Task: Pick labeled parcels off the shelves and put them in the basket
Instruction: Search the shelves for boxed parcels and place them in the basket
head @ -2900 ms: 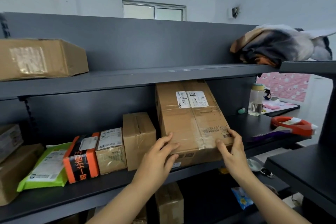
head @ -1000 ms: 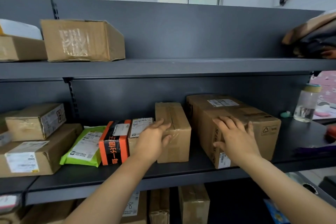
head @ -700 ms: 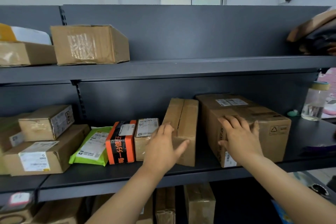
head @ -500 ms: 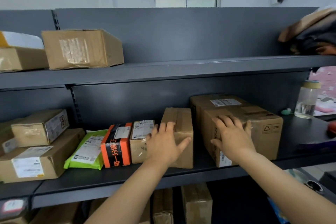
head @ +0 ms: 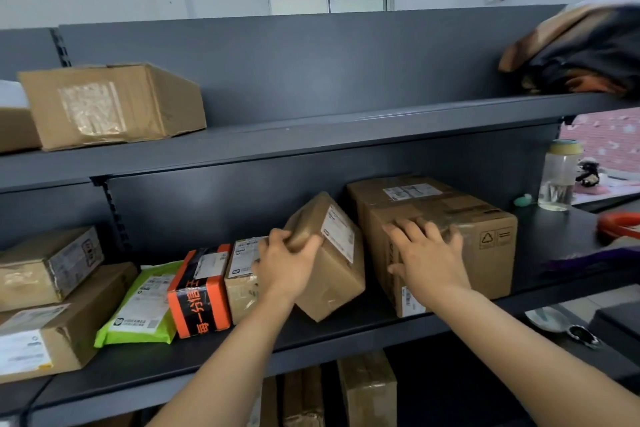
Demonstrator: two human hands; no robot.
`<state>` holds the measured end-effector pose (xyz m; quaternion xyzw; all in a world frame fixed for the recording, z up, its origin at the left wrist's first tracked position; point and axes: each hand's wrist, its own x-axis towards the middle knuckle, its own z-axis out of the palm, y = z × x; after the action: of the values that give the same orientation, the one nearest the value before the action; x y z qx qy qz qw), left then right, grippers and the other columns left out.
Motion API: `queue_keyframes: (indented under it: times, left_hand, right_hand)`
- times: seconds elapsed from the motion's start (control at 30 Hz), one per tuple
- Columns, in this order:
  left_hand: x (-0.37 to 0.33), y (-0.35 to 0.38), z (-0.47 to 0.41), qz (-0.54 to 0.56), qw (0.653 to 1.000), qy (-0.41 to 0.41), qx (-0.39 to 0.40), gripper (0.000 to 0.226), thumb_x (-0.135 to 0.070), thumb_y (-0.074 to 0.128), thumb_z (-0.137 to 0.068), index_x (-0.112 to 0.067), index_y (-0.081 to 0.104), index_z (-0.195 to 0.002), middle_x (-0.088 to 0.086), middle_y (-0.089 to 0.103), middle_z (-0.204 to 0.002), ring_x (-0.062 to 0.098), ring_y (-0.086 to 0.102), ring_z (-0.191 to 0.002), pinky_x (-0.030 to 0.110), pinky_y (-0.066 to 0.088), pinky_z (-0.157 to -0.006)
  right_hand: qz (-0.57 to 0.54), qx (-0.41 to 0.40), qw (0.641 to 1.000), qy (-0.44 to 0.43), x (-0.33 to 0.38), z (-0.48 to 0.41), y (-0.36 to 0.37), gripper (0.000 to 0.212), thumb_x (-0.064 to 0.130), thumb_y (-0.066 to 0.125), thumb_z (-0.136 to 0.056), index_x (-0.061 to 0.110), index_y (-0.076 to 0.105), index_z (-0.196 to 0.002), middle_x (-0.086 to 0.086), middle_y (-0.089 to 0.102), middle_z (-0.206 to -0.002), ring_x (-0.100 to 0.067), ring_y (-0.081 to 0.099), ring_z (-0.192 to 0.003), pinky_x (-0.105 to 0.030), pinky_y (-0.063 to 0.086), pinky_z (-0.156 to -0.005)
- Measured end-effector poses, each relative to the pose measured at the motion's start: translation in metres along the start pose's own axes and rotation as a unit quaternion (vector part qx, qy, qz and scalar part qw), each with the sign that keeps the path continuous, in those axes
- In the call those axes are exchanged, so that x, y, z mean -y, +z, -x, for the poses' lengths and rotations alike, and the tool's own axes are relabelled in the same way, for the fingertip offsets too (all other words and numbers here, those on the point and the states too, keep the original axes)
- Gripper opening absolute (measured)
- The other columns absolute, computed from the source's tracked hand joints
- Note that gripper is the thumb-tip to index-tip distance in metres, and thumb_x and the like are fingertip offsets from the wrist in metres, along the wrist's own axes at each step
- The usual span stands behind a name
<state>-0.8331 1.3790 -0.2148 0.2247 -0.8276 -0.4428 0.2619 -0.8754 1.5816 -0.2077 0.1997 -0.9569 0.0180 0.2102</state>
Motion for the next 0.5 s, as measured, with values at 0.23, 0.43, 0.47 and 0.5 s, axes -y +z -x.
queue_keyframes:
  times: [0.23,0.43,0.47,0.5]
  left_hand:
    - [0.003,-0.009,0.011,0.172,0.984,0.026,-0.036,0.071,-0.078,0.053,-0.059,-0.029,0.05,-0.111,-0.005,0.052,-0.112,0.016,0.053,-0.105,0.044,0.049,-0.092]
    - [0.007,0.017,0.024,0.19,0.98,-0.053,0.008,0.073,-0.071,0.055,-0.073,-0.025,0.04,-0.128,0.0,0.041,-0.13,0.022,0.046,-0.115,0.043,0.042,-0.099]
    - [0.01,0.022,0.026,0.184,0.98,-0.065,0.026,0.075,-0.07,0.054,-0.076,-0.023,0.038,-0.131,0.002,0.041,-0.132,0.022,0.047,-0.115,0.043,0.042,-0.1]
    - [0.013,0.025,0.026,0.174,0.981,-0.078,0.04,0.075,-0.069,0.052,-0.079,-0.02,0.036,-0.134,0.003,0.041,-0.133,0.023,0.047,-0.116,0.042,0.042,-0.1]
  right_hand:
    - [-0.003,-0.003,1.0,0.009,0.002,0.001,0.0,0.068,0.047,0.047,-0.093,0.034,0.01,-0.148,0.006,0.016,-0.156,-0.023,0.015,-0.143,-0.057,0.015,-0.11]
    - [-0.001,0.003,1.0,0.014,0.003,0.0,-0.001,0.067,0.048,0.047,-0.093,0.034,0.011,-0.148,0.007,0.016,-0.156,-0.022,0.015,-0.143,-0.057,0.015,-0.11]
    - [0.001,0.001,1.0,0.014,0.003,0.0,-0.001,0.068,0.048,0.047,-0.093,0.034,0.011,-0.148,0.007,0.016,-0.156,-0.023,0.015,-0.143,-0.057,0.015,-0.11]
    - [0.005,0.0,1.0,0.012,0.003,0.0,0.0,0.068,0.048,0.047,-0.093,0.033,0.011,-0.148,0.007,0.017,-0.156,-0.023,0.015,-0.143,-0.057,0.015,-0.11]
